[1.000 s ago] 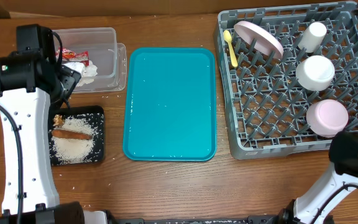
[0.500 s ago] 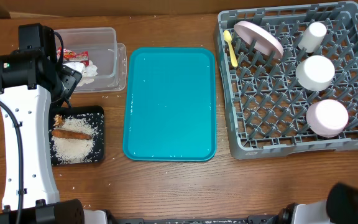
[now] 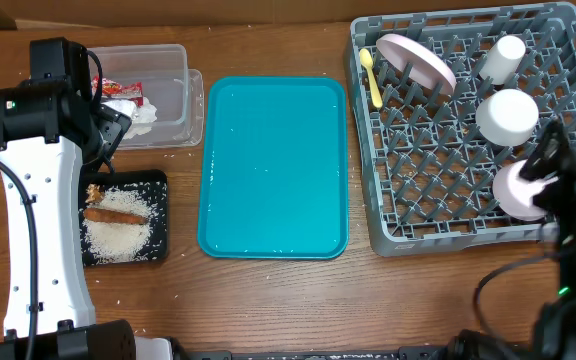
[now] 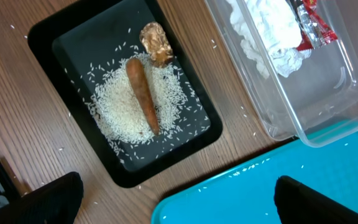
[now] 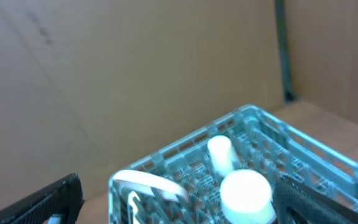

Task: Sort waste into correct bins and load items into the dishwasher

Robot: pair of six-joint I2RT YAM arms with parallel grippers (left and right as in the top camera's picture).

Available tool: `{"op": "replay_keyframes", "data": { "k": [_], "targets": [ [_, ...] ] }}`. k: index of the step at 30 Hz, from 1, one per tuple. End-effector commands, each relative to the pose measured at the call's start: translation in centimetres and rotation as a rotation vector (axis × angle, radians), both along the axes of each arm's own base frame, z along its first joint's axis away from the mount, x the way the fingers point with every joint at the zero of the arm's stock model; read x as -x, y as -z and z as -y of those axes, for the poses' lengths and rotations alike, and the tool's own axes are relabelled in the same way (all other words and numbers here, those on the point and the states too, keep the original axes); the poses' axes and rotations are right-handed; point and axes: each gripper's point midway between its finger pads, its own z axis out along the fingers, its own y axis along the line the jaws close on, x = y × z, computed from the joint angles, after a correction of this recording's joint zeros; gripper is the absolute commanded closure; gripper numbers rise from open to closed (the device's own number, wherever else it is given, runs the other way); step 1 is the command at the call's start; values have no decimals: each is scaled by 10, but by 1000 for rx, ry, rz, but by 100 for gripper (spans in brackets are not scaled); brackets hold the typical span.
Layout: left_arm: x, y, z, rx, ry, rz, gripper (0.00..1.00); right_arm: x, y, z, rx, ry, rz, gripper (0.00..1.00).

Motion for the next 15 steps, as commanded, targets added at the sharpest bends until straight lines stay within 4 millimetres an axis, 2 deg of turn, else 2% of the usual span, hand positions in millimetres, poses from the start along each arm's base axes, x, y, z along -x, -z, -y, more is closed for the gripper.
{"op": "replay_keyframes", "data": {
  "k": [1, 6, 10, 15],
  "targets": [
    [1, 4, -3, -12, -18, -15, 0, 6, 35, -19, 20, -66, 63, 0],
    [1, 4, -3, -12, -18, -15, 0, 5, 82, -35, 35, -124, 151, 0],
    [2, 4, -3, -12, -18, -15, 0, 1, 107, -42, 39, -153, 203, 0],
    [2, 4, -3, -12, -18, -15, 0, -1, 122, -43, 40, -155, 251, 0]
  ]
}}
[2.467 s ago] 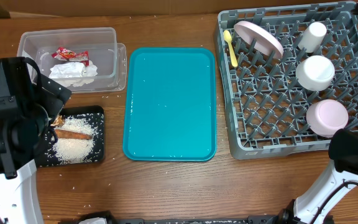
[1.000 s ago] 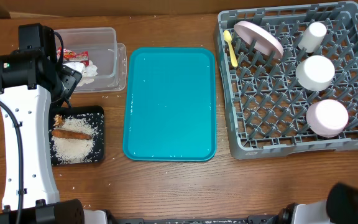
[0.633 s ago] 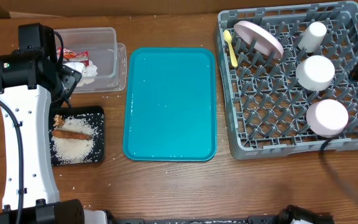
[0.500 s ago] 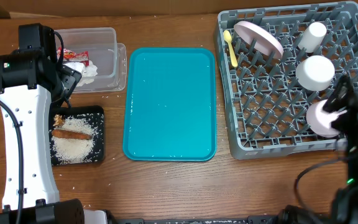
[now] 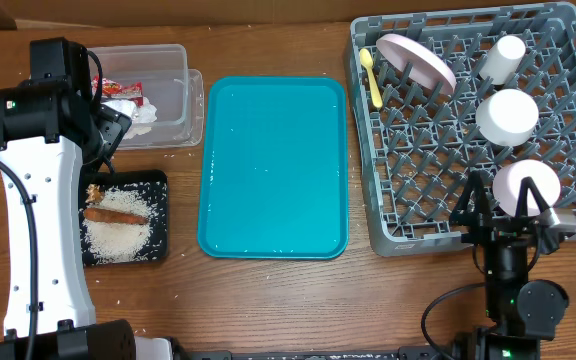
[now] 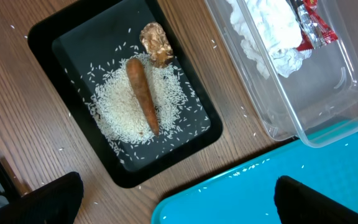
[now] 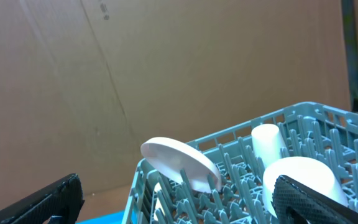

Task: Sort waste into correct bins and load items into the dishwasher

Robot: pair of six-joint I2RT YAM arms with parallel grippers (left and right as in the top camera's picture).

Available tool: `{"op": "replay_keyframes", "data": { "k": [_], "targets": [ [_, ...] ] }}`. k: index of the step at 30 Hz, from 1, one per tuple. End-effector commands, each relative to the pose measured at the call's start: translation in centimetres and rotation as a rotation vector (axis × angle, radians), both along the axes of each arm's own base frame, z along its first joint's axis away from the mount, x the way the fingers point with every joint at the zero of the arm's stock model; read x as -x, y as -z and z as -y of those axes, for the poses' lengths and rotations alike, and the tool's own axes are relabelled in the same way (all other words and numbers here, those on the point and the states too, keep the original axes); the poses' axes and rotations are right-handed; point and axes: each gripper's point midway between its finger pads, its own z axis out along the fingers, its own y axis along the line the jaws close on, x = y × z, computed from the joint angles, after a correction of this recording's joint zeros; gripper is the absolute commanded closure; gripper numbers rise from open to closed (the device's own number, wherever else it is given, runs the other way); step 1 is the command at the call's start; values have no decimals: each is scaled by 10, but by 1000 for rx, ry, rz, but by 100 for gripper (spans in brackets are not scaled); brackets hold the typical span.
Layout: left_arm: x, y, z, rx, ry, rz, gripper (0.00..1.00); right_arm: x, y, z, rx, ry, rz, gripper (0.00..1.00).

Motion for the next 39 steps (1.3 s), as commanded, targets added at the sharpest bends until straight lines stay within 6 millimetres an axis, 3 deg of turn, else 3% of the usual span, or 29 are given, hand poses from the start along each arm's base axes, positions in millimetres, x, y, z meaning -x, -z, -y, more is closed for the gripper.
{"op": "replay_keyframes", "data": {
  "k": [1, 9, 13, 20, 39],
  "targets": [
    [1, 4, -3, -12, -18, -13, 0, 2, 6, 0, -6, 1, 29, 0],
    [1, 4, -3, -12, -18, -13, 0, 18, 12, 0, 0, 10, 89, 0],
    [1, 4, -3, -12, -18, -13, 0, 17, 28, 1, -5, 20, 27, 0],
    [1, 4, -3, -12, -18, -13, 0, 12, 79, 1, -19, 44, -181, 0],
    [1, 4, -3, -12, -18, -13, 0, 12, 80, -4, -18, 21, -182, 0]
  ]
}}
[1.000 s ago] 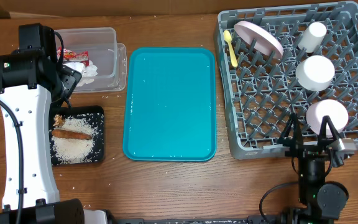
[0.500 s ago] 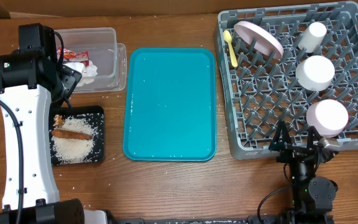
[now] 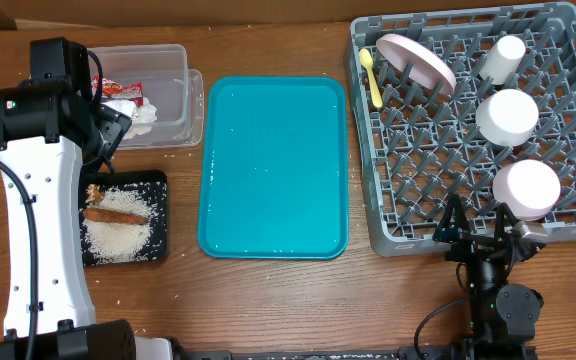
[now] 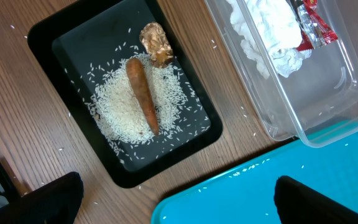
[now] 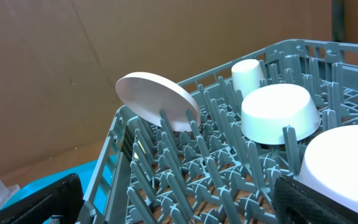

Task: Sort waste into correct bins and load items into the dishwasher

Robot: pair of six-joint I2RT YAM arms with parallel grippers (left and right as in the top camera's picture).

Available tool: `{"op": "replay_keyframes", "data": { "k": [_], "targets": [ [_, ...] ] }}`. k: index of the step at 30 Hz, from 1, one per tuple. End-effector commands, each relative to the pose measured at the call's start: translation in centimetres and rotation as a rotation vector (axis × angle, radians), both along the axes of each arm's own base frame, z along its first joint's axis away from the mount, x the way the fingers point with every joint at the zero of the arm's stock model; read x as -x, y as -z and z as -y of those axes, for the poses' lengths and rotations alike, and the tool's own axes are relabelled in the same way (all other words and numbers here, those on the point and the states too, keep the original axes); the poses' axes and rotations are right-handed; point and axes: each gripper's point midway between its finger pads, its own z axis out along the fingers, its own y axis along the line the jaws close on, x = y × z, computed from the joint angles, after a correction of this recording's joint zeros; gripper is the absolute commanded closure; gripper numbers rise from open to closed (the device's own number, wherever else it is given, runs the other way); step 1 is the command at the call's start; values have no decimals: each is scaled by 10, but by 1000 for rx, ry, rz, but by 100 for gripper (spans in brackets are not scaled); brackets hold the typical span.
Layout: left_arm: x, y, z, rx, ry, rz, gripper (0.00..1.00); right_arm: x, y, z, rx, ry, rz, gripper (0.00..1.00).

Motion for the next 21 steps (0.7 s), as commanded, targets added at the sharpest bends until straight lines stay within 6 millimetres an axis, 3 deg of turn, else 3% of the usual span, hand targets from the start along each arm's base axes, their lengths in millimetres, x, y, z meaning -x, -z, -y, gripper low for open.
{"op": "replay_keyframes", "data": {
  "k": [1, 15, 18, 21],
  "targets": [
    [1, 4, -3, -12, -18, -13, 0, 0, 2, 1, 3, 8, 2, 0],
    [6, 5, -2, -17, 22, -45, 0, 0, 2, 1, 3, 8, 2, 0],
    [14, 9, 6, 8, 60, -84, 0, 0, 2, 1, 3, 8, 2, 0],
    [4, 7, 15, -43, 135, -45, 0, 0, 2, 1, 3, 8, 2, 0]
  ]
}}
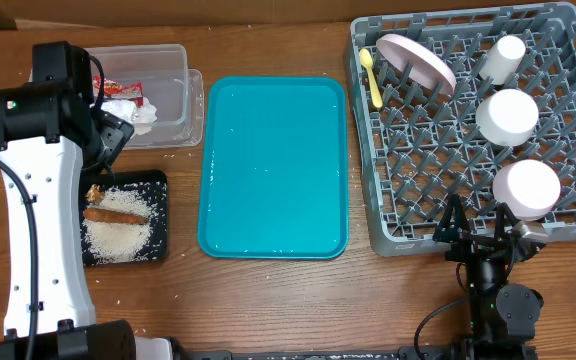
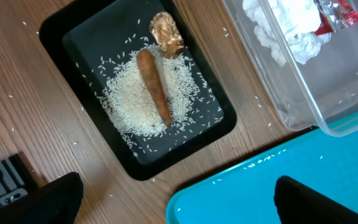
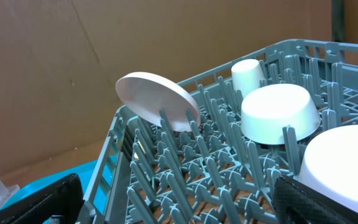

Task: Sort waste into correct bins and load items into the dishwasher

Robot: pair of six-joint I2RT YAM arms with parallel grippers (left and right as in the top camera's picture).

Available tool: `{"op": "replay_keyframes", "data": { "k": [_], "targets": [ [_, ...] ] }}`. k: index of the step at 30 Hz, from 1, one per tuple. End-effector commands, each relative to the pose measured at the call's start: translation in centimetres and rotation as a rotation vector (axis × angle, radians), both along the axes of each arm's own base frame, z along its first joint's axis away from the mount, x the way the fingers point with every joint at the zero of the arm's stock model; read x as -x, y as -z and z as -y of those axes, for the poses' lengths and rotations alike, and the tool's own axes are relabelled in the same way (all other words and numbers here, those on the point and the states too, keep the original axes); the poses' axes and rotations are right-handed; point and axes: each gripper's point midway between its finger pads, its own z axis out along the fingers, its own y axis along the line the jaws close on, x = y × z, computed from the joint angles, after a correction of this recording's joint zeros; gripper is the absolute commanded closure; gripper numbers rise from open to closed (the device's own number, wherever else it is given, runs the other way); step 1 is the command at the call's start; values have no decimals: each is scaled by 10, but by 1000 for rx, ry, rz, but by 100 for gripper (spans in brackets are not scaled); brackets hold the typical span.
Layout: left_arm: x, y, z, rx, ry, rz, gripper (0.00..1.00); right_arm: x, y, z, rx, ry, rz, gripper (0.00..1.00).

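A grey dish rack [image 1: 408, 215] at the right holds a pink plate [image 1: 415, 60], a yellow spoon [image 1: 371, 75], a white cup [image 1: 503, 58] and two upturned bowls [image 1: 508, 115]. Beside the rack's front edge my right gripper [image 1: 480, 235] stands open, and its view looks across the rack [image 3: 185, 168] at the plate [image 3: 157, 99]. My left gripper [image 2: 179, 205] hangs open and empty above the black tray [image 2: 73, 37] of rice with a brown stick [image 2: 154, 93]. The clear bin [image 2: 328, 106] holds crumpled wrappers.
A teal tray [image 1: 273, 165] lies bare in the middle of the wooden table [image 1: 268, 300]. Loose rice grains are scattered on the wood round the black tray [image 1: 161, 215]. A cardboard wall [image 3: 104, 43] stands behind the rack.
My left gripper has shifted slightly, so the black tray and clear bin sit a little further right and lower in its view. The right gripper has not moved.
At first my right gripper was raised at the rack's right side by the front bowl, facing the cardboard wall. Then it stood at the rack's front edge, then lower in front of it, open, where it remains. The left gripper hung open over the bins throughout.
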Motion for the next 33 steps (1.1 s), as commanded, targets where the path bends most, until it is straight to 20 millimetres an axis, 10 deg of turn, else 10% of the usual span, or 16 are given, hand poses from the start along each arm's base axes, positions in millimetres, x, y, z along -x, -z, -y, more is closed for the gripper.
{"op": "replay_keyframes", "data": {
  "k": [1, 9, 20, 33],
  "targets": [
    [-9, 2, 13, -54, 125, 22, 0, 0, 2, 1, 3, 7, 1, 0],
    [-60, 42, 82, -162, 720, 352, 0, 0, 2, 1, 3, 7, 1, 0],
    [2, 119, 94, -153, 814, 476, 0, 0, 2, 1, 3, 7, 1, 0],
    [30, 93, 96, -498, 937, 943, 0, 0, 2, 1, 3, 7, 1, 0]
  ]
}}
